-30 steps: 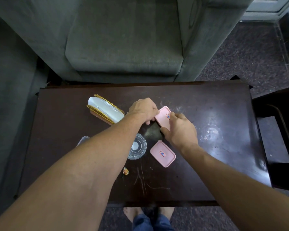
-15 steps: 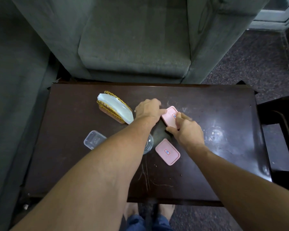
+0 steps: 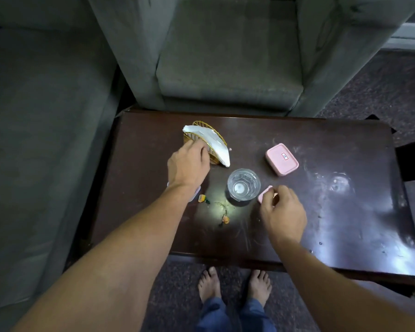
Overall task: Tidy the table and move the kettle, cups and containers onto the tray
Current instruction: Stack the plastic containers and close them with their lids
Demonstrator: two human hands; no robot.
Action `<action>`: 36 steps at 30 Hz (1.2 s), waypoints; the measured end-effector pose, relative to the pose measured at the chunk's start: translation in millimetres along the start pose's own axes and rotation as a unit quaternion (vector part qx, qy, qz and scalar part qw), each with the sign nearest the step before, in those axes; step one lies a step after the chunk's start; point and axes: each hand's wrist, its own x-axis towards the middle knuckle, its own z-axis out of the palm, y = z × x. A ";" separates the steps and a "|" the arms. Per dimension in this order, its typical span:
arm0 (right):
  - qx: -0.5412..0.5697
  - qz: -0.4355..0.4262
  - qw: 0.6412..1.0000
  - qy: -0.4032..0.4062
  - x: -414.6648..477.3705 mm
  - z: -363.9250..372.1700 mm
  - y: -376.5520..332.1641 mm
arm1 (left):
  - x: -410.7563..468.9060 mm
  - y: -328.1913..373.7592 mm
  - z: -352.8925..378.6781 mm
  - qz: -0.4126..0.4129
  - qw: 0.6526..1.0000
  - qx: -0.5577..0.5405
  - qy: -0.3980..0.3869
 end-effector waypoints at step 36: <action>-0.069 -0.203 0.959 -0.187 -51.9 67.1 -90.9 | -51.5 -79.9 -2.8 0.073 0.988 0.117 -0.068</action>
